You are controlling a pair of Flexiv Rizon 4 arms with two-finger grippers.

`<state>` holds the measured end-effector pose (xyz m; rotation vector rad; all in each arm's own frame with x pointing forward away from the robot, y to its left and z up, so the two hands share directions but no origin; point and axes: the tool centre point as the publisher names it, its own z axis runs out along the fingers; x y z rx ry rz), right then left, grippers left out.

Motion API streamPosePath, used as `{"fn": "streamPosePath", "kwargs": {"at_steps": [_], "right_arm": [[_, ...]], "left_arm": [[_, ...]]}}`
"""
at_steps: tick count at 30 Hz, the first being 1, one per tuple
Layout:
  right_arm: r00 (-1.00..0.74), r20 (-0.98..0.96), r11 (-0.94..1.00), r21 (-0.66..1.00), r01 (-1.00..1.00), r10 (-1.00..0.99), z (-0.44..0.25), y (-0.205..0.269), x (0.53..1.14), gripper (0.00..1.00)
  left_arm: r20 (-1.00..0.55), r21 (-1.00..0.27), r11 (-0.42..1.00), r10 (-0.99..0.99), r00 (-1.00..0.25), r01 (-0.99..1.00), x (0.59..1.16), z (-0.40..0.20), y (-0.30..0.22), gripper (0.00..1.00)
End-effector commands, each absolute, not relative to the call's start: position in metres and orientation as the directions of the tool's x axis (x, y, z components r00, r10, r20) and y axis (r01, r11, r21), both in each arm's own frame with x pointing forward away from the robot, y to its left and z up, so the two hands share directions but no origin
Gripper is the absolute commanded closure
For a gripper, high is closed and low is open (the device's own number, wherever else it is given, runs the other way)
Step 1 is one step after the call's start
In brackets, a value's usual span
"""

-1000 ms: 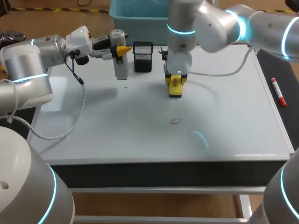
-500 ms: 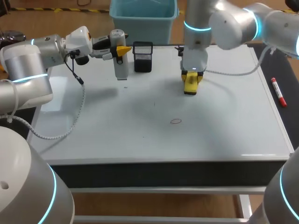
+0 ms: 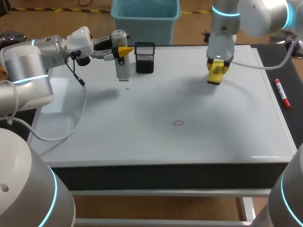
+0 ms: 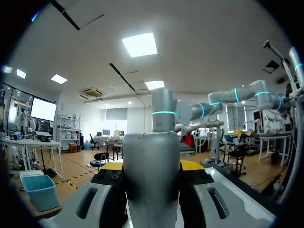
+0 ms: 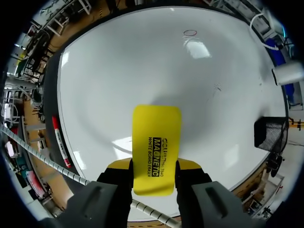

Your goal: Pick up the inspection probe, press it on each red-marked spot on the whiteboard one by one, put down the probe, pick up the eraser, and wipe off all the red marks.

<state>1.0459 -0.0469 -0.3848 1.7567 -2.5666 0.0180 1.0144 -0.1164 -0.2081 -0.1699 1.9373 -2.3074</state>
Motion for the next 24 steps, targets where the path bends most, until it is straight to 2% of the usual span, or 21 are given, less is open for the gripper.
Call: {"fn": "streamPosePath", "kwargs": {"at_steps": [1,11,24], "right_arm": [[-0.384,0.022,0.384,0.001,-0.923,-0.923,-0.375,-0.075,1.035,1.00],[-0.478,0.037,0.479,0.009,-0.878,-0.878,-0.369,-0.132,1.038,1.00],[-0.506,0.023,0.506,0.030,-0.862,-0.862,-0.364,-0.149,1.029,1.00]], "left_arm": [[0.005,-0.985,-0.172,-0.167,-0.986,0.024,1.015,-0.208,-0.117,1.00],[0.005,-0.985,-0.172,-0.167,-0.986,0.024,1.015,-0.208,-0.117,1.00],[0.005,-0.985,-0.172,-0.167,-0.986,0.024,1.015,-0.208,-0.117,1.00]]}}
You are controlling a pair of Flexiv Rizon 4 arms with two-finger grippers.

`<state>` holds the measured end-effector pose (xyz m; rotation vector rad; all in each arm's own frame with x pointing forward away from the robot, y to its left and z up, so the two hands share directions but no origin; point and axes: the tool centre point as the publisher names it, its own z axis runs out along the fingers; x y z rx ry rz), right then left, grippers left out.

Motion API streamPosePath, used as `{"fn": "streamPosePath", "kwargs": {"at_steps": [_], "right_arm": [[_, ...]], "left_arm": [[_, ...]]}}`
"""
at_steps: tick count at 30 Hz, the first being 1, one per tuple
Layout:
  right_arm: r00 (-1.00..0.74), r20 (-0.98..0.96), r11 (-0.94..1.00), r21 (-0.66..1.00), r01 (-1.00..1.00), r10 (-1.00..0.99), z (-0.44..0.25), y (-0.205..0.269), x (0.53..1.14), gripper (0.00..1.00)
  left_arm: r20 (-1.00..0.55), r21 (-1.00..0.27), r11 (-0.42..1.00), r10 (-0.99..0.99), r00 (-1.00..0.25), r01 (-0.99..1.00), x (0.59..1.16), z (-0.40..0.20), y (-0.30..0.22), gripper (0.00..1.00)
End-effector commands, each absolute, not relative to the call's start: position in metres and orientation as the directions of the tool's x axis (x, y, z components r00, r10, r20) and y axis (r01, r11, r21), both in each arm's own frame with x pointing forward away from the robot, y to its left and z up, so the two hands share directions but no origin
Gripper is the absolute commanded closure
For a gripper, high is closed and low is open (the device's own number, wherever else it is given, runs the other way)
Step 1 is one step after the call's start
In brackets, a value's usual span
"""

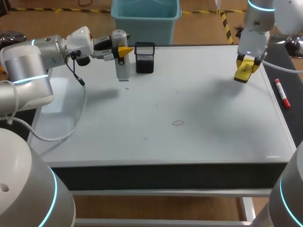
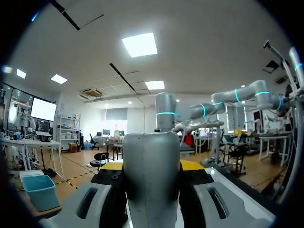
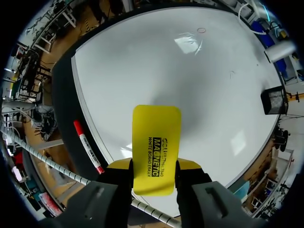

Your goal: Pick up the inspection probe, press it on each red-marked spot on the whiteboard one by one, put down the probe, pick up the eraser, and wipe off all the red marks.

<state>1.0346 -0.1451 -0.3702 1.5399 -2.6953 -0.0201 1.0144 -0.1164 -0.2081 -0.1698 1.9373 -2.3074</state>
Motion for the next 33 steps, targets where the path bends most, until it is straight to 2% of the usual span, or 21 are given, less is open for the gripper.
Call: {"fn": "streamPosePath", "kwargs": {"at_steps": [1,17,19,33], "right_arm": [[-0.506,0.023,0.506,0.030,-0.862,-0.862,-0.364,-0.149,1.029,1.00],[-0.506,0.023,0.506,0.030,-0.862,-0.862,-0.364,-0.149,1.029,1.00],[-0.506,0.023,0.506,0.030,-0.862,-0.862,-0.364,-0.149,1.029,1.00],[-0.506,0.023,0.506,0.030,-0.862,-0.862,-0.364,-0.149,1.029,1.00]], "left_arm": [[0.005,-0.985,-0.172,-0.167,-0.986,0.024,1.015,-0.208,-0.117,1.00],[0.005,-0.985,-0.172,-0.167,-0.986,0.024,1.015,-0.208,-0.117,1.00],[0.005,-0.989,-0.144,-0.114,-0.993,0.011,1.006,-0.203,-0.131,1.00],[-0.030,-0.975,-0.221,0.160,-0.987,-0.007,0.899,-0.189,-0.209,1.00]]}}
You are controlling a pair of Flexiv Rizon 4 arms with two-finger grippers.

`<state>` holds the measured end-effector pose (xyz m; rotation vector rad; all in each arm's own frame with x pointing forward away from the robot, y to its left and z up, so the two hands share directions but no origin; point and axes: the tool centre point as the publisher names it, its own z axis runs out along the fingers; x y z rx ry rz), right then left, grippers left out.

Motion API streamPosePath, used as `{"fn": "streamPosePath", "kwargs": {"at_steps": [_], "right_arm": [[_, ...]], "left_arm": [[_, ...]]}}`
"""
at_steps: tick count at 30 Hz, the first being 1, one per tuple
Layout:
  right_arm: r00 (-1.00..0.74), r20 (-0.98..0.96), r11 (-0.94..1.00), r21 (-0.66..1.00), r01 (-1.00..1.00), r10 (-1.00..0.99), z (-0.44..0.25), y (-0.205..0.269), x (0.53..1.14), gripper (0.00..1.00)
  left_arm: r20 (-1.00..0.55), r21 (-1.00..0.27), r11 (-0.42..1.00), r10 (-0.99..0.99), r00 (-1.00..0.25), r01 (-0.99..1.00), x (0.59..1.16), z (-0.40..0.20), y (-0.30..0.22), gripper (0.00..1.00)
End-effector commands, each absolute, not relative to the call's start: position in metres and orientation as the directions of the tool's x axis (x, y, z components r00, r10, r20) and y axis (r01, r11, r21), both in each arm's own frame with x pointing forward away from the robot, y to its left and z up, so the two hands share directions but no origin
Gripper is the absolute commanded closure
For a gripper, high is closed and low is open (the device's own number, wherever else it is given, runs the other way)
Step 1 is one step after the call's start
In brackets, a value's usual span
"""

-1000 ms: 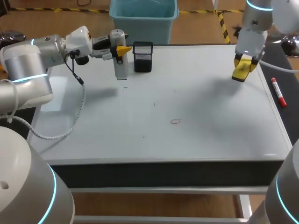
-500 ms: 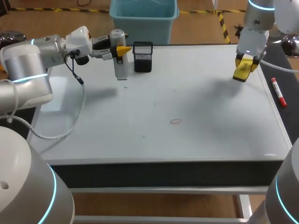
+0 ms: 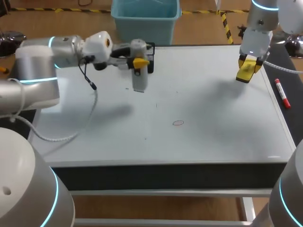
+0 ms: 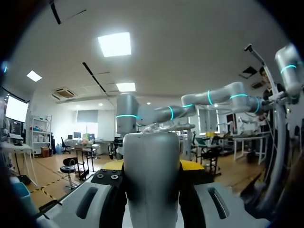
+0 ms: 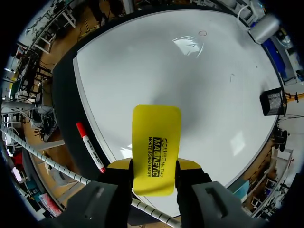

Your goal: Pick up the inspection probe, press it on each red-marked spot on the whiteboard one by one, put down the probe, pick up the eraser, and wipe off all the red marks.

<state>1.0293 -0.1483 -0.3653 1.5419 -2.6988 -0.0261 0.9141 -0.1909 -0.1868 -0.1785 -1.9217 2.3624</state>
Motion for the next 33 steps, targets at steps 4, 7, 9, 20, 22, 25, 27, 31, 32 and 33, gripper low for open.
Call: {"fn": "streamPosePath", "kwargs": {"at_steps": [4,7,9,20,22,25,27,31,32,33], "right_arm": [[-0.506,0.023,0.506,0.030,-0.862,-0.862,-0.364,-0.149,1.029,1.00],[-0.506,0.023,0.506,0.030,-0.862,-0.862,-0.364,-0.149,1.029,1.00],[-0.506,0.023,0.506,0.030,-0.862,-0.862,-0.364,-0.149,1.029,1.00],[-0.506,0.023,0.506,0.030,-0.862,-0.862,-0.364,-0.149,1.029,1.00],[-0.506,0.023,0.506,0.030,-0.862,-0.862,-0.364,-0.149,1.029,1.00],[-0.506,0.023,0.506,0.030,-0.862,-0.862,-0.364,-0.149,1.029,1.00],[-0.506,0.023,0.506,0.030,-0.862,-0.862,-0.364,-0.149,1.029,1.00],[-0.506,0.023,0.506,0.030,-0.862,-0.862,-0.364,-0.149,1.029,1.00],[-0.506,0.023,0.506,0.030,-0.862,-0.862,-0.364,-0.149,1.029,1.00],[-0.506,0.023,0.506,0.030,-0.862,-0.862,-0.364,-0.149,1.029,1.00]], "left_arm": [[-0.029,-0.975,-0.222,0.208,-0.978,-0.019,0.868,-0.195,-0.230,1.00],[-0.025,-0.978,-0.208,0.253,-0.967,-0.029,0.851,-0.198,-0.249,1.00],[-0.029,-0.979,-0.203,0.281,-0.959,-0.030,0.843,-0.199,-0.262,1.00],[-0.028,-0.974,-0.221,0.317,-0.948,-0.045,0.829,-0.216,-0.305,1.00],[-0.029,-0.971,-0.235,0.302,-0.953,-0.045,0.829,-0.219,-0.307,1.00],[-0.029,-0.971,-0.234,0.294,-0.955,-0.043,0.825,-0.225,-0.312,1.00],[-0.023,-0.974,-0.222,0.295,-0.955,-0.045,0.822,-0.229,-0.317,1.00],[-0.013,-0.977,-0.206,0.295,-0.955,-0.050,0.816,-0.234,-0.322,1.00],[-0.013,-0.977,-0.207,0.295,-0.956,-0.051,0.815,-0.235,-0.322,1.00],[-0.012,-0.977,-0.208,0.295,-0.956,-0.052,0.815,-0.236,-0.322,1.00]]}}
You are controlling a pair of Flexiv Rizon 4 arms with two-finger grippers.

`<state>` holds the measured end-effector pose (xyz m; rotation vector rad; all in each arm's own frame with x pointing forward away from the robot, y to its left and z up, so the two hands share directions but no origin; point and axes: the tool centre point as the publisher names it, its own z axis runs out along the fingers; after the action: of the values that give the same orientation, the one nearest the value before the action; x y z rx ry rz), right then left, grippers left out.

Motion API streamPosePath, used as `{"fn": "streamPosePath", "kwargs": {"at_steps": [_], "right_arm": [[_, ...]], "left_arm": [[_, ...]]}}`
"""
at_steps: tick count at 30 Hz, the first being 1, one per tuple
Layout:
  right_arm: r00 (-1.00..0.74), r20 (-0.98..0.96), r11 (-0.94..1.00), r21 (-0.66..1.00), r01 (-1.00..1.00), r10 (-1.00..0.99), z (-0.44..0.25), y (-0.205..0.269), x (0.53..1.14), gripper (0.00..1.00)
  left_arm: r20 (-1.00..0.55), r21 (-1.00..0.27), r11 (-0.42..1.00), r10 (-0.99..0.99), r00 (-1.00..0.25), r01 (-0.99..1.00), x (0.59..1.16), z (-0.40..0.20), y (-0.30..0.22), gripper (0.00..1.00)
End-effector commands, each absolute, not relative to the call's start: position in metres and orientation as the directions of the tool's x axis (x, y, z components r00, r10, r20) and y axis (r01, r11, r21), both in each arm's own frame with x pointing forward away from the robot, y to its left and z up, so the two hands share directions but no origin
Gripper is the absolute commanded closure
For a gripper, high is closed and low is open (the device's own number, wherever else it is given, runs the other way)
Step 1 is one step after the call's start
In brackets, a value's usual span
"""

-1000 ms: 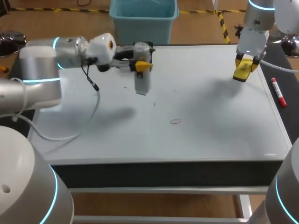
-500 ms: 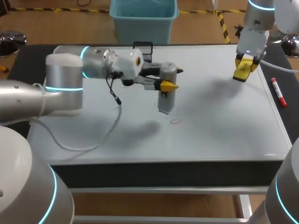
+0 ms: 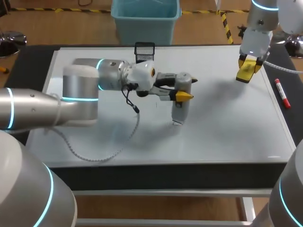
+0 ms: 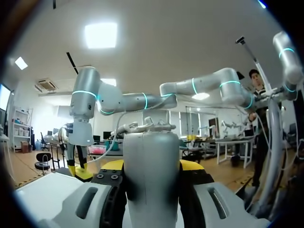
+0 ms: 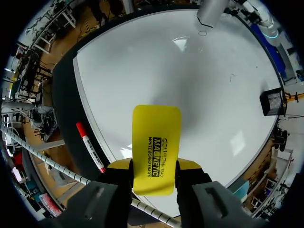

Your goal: Pick up the inspection probe, press it on each red-marked spot on the whiteboard one by one, put down the probe, pick up the eraser, and wipe off all the red marks.

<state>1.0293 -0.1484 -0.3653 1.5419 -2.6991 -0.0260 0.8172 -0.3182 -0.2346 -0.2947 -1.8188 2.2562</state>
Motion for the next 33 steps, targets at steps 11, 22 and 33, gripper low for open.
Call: {"fn": "streamPosePath", "kwargs": {"at_steps": [11,22,33], "right_arm": [[-0.506,0.023,0.506,0.030,-0.862,-0.862,-0.364,-0.149,1.029,1.00],[-0.506,0.023,0.506,0.030,-0.862,-0.862,-0.364,-0.149,1.029,1.00],[-0.506,0.023,0.506,0.030,-0.862,-0.862,-0.364,-0.149,1.029,1.00]], "left_arm": [[0.014,-0.980,-0.186,0.297,-0.955,-0.072,0.817,-0.255,-0.327,1.00],[0.020,-0.980,-0.184,0.296,-0.955,-0.078,0.830,-0.268,-0.327,1.00],[0.005,-0.984,-0.169,0.306,-0.952,-0.060,0.835,-0.271,-0.326,1.00]]}}
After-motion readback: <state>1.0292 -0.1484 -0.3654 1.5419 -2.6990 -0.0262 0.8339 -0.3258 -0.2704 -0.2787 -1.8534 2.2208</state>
